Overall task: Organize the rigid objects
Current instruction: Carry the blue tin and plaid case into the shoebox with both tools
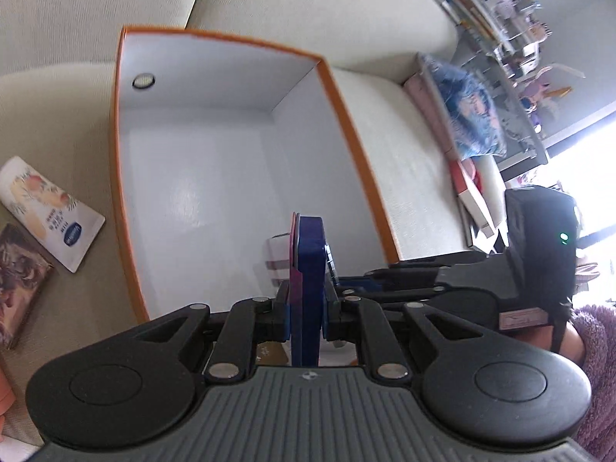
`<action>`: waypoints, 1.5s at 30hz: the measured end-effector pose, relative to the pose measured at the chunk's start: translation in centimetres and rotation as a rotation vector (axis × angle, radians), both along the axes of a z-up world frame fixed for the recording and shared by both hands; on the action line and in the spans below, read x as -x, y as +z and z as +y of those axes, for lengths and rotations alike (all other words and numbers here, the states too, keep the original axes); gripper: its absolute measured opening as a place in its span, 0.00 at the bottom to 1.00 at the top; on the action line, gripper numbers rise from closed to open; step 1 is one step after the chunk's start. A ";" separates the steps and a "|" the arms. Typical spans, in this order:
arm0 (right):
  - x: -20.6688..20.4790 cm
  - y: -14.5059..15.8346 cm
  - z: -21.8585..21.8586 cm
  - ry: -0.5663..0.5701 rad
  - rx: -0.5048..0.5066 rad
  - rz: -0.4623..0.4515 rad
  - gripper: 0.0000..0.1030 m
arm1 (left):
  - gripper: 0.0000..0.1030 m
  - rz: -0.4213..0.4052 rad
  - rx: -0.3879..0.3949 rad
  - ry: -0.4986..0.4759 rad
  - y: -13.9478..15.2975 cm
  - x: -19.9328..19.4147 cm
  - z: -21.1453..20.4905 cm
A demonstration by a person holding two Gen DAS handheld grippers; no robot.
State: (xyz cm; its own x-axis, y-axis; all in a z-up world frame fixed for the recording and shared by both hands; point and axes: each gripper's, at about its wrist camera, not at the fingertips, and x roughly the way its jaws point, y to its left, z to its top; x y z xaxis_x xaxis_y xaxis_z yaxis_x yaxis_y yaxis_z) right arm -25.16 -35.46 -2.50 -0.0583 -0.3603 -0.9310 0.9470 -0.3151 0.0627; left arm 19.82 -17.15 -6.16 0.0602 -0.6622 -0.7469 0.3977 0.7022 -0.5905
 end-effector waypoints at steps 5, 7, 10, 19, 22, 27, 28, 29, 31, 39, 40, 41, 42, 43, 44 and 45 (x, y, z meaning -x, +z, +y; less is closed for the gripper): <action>0.8 -2.7 -0.6 -0.020 -0.054 -0.096 0.18 | 0.15 0.020 -0.040 -0.011 -1.2 -0.4 -0.5; 0.4 -2.9 -1.1 -0.022 -0.071 -0.095 0.18 | 0.15 0.026 -0.048 -0.015 -1.5 -0.6 -0.8; 0.1 -3.6 -1.5 -0.023 -0.111 -0.082 0.19 | 0.15 0.023 -0.067 -0.018 -1.8 -0.8 -0.9; -2.7 -4.1 -2.0 0.075 -0.218 0.109 0.26 | 0.15 0.038 -0.064 -0.014 -2.4 -1.1 -0.9; -3.5 -4.2 -2.0 0.123 -0.260 0.156 0.26 | 0.15 0.045 -0.066 -0.011 -2.7 -1.2 -0.9; -4.9 -4.7 -1.9 0.209 -0.331 0.221 0.27 | 0.15 0.050 -0.069 -0.014 -2.7 -1.2 -1.4; -5.2 -4.3 -1.7 0.220 -0.324 0.246 0.28 | 0.15 0.051 -0.067 -0.014 -2.7 -1.1 -1.4; -5.5 -3.8 -1.4 0.226 -0.307 0.258 0.29 | 0.15 0.054 -0.060 -0.015 -2.6 -1.1 -1.5; -5.6 -2.0 -0.5 0.219 -0.240 0.250 0.30 | 0.15 0.060 -0.046 -0.009 -2.5 -0.9 -1.7; -5.0 5.5 5.3 0.025 0.152 0.488 0.34 | 0.15 0.141 0.014 0.010 -3.8 -0.8 -5.0; -4.6 5.7 6.0 -0.024 0.186 0.493 0.34 | 0.15 0.159 0.016 0.008 -4.2 -0.6 -5.7; -3.8 5.7 6.3 -0.059 0.212 0.476 0.34 | 0.15 0.175 0.014 0.008 -4.7 -0.5 -6.3; -3.4 5.5 6.5 -0.090 0.227 0.449 0.34 | 0.15 0.188 0.009 0.005 -5.1 -0.3 -6.8; -3.0 5.1 6.7 -0.121 0.232 0.430 0.34 | 0.15 0.196 -0.002 0.006 -5.6 -0.1 -7.3; -2.8 4.6 6.6 -0.143 0.235 0.418 0.34 | 0.15 0.204 -0.015 0.012 -6.0 0.0 -7.7; -2.2 3.9 6.7 -0.154 0.239 0.413 0.34 | 0.15 0.216 -0.025 0.017 -6.4 0.1 -8.1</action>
